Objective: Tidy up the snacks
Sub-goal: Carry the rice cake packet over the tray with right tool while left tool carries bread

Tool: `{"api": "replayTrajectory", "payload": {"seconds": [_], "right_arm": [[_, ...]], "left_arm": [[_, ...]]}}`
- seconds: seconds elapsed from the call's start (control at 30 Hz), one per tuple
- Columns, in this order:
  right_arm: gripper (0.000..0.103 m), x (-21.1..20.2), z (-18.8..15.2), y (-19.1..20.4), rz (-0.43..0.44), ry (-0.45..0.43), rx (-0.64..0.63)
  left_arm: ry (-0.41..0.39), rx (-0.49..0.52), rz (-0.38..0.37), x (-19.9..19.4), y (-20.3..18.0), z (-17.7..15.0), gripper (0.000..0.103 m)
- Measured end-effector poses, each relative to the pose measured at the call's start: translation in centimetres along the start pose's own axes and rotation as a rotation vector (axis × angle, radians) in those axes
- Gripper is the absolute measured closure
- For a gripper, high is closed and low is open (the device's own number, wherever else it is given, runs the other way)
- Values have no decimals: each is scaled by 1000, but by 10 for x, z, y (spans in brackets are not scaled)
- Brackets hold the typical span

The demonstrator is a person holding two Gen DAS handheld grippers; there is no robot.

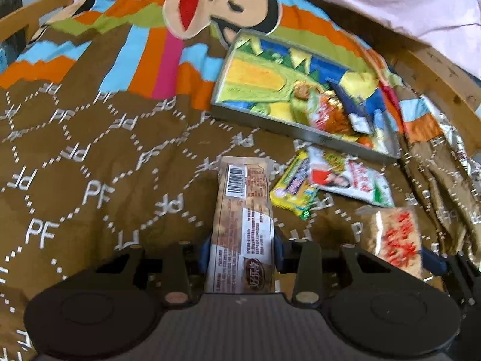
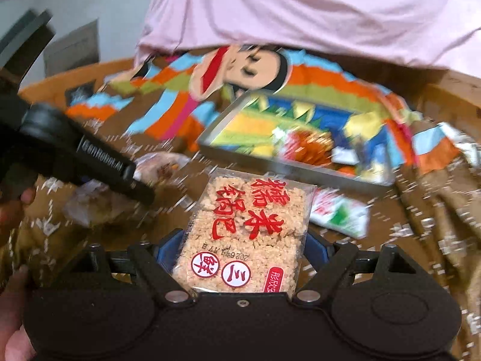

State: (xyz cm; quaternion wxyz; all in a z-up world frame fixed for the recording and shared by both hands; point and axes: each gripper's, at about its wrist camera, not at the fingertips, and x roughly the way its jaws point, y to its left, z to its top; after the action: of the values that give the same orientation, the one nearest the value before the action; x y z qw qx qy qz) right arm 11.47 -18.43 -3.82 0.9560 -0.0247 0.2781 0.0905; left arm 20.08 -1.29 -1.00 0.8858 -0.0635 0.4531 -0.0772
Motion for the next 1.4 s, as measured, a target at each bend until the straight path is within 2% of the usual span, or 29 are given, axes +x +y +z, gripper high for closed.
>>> {"api": "replayTrajectory", "payload": {"seconds": [0.13,0.3,0.57,0.7,0.87,0.97,1.07,1.2,1.4], "right_arm": [[19,-4,18,-27,-11,-49,46],[19,11,46,-51,-5,-93,63],[19,54,89,-88,-32,-210,62],[19,86,103,-110,-81,-268,57],[19,126,117,-152,-60,-278,198],[19,151,125,-167,-66,-271,232],[19,174,127,-175,-74,-260,223],[19,205,126,-178,-88,-226,188],[19,248,121,-176,-85,-130,140]], "left_arm": [[-110,1,-51,-9,-20,7,60],[-213,24,-61,-14,-48,35,60],[-338,63,-26,6,-78,84,60],[-387,51,-3,26,-80,106,60],[-394,-16,6,62,-73,136,60],[-396,-30,28,85,-72,150,60],[-396,-38,51,107,-71,161,60],[-367,11,83,135,-76,168,60],[-318,67,95,167,-78,163,60]]}}
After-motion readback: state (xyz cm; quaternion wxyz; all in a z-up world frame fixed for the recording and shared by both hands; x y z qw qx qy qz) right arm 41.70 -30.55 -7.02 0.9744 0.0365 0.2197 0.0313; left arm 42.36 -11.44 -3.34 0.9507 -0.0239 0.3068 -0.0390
